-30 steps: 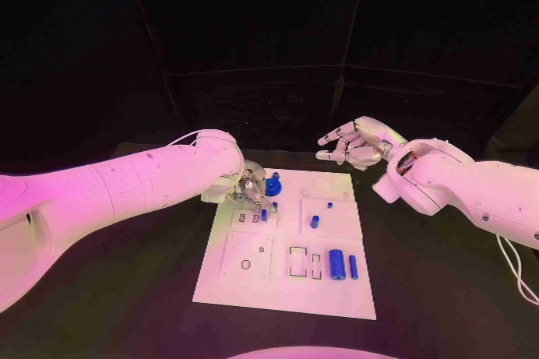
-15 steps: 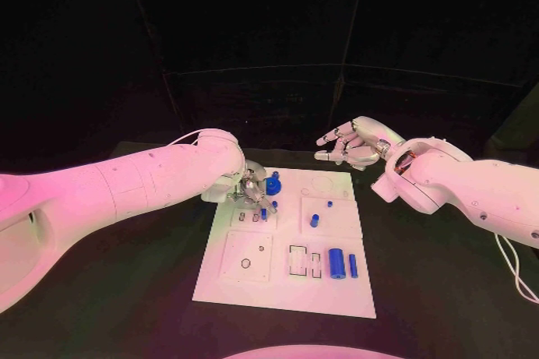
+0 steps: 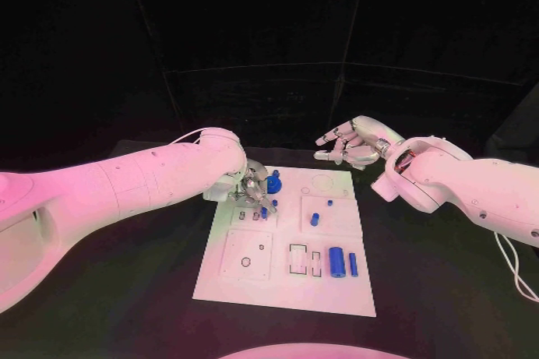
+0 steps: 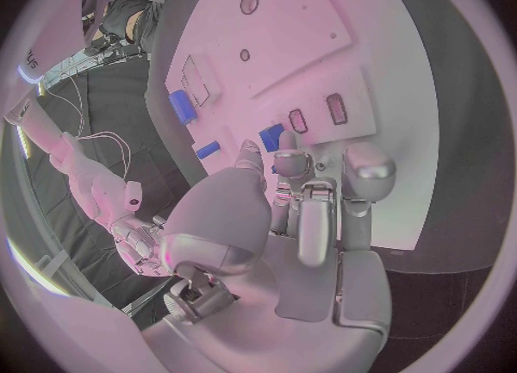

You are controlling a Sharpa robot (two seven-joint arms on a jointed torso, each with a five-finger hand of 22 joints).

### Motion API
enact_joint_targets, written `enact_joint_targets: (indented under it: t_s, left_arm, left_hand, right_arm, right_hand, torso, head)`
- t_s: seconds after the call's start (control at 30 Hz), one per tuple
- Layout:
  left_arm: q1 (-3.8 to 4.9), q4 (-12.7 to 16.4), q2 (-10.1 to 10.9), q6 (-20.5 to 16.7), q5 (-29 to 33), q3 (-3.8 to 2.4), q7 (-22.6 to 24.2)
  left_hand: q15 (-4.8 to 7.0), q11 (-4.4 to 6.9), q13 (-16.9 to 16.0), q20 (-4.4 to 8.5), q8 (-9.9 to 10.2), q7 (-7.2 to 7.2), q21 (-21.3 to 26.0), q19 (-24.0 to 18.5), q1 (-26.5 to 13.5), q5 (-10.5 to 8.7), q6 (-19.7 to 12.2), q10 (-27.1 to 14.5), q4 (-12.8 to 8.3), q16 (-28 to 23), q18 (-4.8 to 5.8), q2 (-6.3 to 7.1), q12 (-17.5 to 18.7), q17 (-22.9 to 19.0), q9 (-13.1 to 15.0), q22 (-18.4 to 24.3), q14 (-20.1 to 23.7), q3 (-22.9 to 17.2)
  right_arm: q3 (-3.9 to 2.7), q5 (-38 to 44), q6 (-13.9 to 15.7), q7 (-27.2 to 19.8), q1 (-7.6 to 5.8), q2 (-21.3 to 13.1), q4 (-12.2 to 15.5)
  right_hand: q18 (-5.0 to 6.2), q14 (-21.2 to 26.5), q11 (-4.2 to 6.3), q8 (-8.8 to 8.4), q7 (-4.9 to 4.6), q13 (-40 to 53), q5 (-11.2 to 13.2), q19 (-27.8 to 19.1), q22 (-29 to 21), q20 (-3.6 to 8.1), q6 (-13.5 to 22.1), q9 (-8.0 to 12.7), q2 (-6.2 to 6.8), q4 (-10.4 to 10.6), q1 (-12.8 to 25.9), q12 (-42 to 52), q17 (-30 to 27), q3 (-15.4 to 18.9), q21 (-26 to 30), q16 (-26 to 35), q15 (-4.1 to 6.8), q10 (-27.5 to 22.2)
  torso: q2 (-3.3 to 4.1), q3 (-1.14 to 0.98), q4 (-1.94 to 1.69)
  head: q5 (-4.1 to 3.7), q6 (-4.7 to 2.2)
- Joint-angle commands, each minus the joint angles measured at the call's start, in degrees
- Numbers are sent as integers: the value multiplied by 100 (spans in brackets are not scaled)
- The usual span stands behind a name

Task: Assemble the parts on the task board

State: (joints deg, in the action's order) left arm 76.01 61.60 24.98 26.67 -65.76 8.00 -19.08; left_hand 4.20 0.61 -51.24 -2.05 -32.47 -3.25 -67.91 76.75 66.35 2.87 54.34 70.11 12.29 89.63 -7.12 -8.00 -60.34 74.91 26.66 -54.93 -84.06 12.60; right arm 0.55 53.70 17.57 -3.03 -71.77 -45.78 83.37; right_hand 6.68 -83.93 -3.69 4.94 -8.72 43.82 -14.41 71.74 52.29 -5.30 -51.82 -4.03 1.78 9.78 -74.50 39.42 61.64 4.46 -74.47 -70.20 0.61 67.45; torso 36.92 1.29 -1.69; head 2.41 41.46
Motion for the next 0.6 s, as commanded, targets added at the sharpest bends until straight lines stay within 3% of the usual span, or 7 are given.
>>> enact_joint_targets:
  t_s: [0.03, 0.6]
  left_arm:
    - [4, -9, -13, 119, -40, 2, -65]
    - [-6, -17, -31, 125, -39, 13, -68]
  left_hand:
    - [8, 7, -9, 13, -37, -13, -39, -8, 66, -15, -40, -35, -60, 25, 63, -6, -32, 1491, 17, -13, -589, -6]
    - [7, 7, -5, 11, -66, -14, -49, -25, 180, -14, -76, -47, -197, 23, 62, -17, -20, 1488, 75, -31, -588, -74]
  right_arm:
    - [-5, 17, -64, -4, -13, 7, 0]
    - [-5, 17, -77, -3, -13, 20, -5]
  right_hand:
    - [39, -33, 9, -4, -10, -8, -25, -56, -9, 3, -14, 7, -43, 9, -30, -15, -5, 32, 28, 36, 32, -43]
    - [39, -33, 9, -5, -10, -8, -26, -56, -10, 3, -14, 7, -44, 9, -31, -15, -5, 33, 29, 37, 32, -43]
  torso:
    - [2, 2, 0]
    - [0, -1, -1]
  head:
    - [3, 12]
    - [-9, 38]
